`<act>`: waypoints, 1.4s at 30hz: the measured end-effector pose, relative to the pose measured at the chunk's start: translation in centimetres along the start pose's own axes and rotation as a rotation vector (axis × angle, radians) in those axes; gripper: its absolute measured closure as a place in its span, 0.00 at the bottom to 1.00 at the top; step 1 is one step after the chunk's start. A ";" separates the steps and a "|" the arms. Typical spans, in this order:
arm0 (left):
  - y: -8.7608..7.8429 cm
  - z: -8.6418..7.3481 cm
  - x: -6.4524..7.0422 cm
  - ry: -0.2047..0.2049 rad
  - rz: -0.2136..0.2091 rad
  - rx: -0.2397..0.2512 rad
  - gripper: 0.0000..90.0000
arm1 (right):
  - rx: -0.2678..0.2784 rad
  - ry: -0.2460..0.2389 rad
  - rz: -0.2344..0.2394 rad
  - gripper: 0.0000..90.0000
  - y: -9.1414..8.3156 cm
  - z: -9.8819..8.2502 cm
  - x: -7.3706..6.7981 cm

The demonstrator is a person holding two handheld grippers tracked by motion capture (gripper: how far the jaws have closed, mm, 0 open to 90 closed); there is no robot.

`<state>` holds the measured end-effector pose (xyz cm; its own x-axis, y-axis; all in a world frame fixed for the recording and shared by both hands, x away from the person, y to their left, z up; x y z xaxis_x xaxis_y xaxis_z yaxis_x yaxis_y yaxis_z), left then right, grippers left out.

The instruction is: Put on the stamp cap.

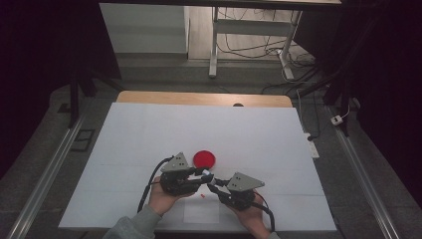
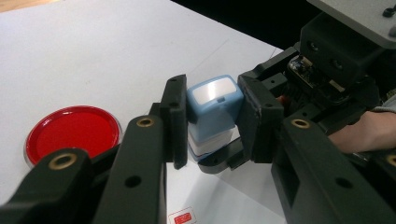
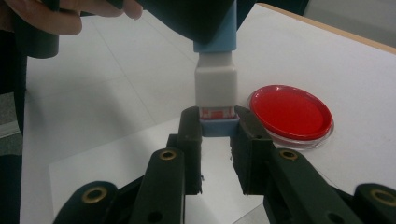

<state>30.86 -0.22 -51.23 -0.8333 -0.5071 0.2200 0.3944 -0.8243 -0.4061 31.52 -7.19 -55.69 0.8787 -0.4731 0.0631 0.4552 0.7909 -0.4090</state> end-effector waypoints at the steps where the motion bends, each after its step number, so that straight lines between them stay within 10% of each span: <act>1: 0.0 0.0 0.0 -0.001 0.001 0.001 0.73 | -0.001 0.001 0.000 0.82 0.0 0.0 0.0; 42: 0.6 -0.6 0.0 -0.036 -0.005 0.009 0.73 | -0.003 -0.007 -0.030 0.82 -0.2 0.2 0.0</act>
<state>30.90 -0.58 -52.03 -0.8212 -0.5111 0.2536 0.3935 -0.8292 -0.3969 31.42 -7.32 -55.45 0.8655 -0.4942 0.0817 0.4812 0.7750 -0.4096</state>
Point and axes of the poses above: each handheld gripper's, and its own axes: y roughly forward along the jaws, z roughly out of its top, x roughly to its right, the point moved 10 cm from there along y, roughly forward along the jaws, and after that the axes turned 1 degree about x, right-handed, at the moved point
